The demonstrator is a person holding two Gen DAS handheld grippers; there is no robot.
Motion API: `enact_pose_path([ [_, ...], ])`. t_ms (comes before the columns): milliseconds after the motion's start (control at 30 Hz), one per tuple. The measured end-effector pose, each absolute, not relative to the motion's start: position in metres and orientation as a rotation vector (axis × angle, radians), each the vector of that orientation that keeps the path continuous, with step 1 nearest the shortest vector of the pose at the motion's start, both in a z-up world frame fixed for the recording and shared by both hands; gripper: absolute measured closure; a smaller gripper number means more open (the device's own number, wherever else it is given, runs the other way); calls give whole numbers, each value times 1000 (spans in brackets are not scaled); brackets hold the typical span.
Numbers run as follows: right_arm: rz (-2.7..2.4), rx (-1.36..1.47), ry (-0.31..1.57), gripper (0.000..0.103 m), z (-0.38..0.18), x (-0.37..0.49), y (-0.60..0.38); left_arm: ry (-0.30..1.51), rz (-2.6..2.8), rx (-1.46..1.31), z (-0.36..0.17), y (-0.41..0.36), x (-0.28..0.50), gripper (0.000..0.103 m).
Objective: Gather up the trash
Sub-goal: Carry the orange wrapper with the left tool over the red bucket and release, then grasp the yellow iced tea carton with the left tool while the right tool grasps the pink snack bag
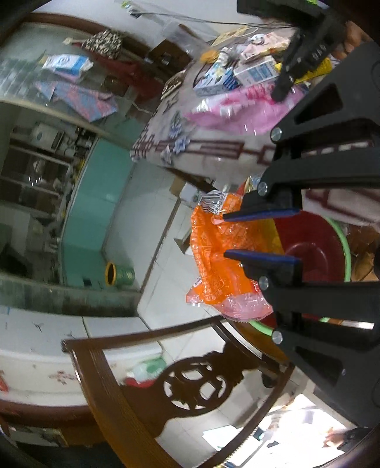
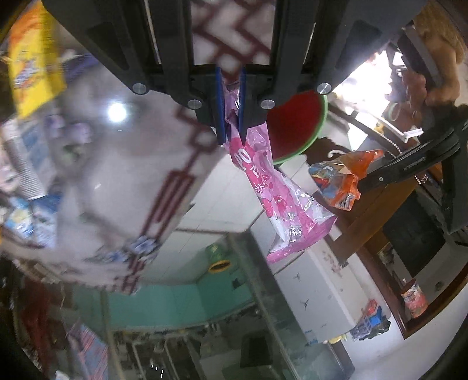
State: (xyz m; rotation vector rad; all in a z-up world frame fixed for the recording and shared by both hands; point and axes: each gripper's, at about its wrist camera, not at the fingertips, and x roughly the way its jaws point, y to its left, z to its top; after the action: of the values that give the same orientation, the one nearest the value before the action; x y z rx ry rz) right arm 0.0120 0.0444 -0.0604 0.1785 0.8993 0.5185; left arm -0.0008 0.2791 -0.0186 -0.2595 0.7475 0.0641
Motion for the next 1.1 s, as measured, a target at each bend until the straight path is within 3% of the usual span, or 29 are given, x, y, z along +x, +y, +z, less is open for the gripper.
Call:
enact_pose_path([
  [333, 551, 194, 1054, 95, -111, 43, 108, 803, 95, -292, -32, 294, 2, 84],
  [433, 529, 206, 1076, 90, -117, 47, 111, 811, 95, -293, -34, 295, 2, 84],
  [533, 526, 230, 1084, 75, -119, 49, 110, 820, 106, -290, -35, 296, 3, 84],
  [600, 515, 237, 1075, 47, -117, 48, 106, 821, 112, -296, -35, 297, 3, 83],
  [700, 489, 283, 1035, 46, -108, 45, 91, 834, 121, -294, -37, 296, 4, 77],
  [867, 458, 266, 969, 44, -85, 33, 68, 827, 126, -285, -36, 290, 3, 49],
  [1100, 426, 212, 894, 43, -58, 0, 25, 823, 94, -274, -32, 269, 6, 47],
])
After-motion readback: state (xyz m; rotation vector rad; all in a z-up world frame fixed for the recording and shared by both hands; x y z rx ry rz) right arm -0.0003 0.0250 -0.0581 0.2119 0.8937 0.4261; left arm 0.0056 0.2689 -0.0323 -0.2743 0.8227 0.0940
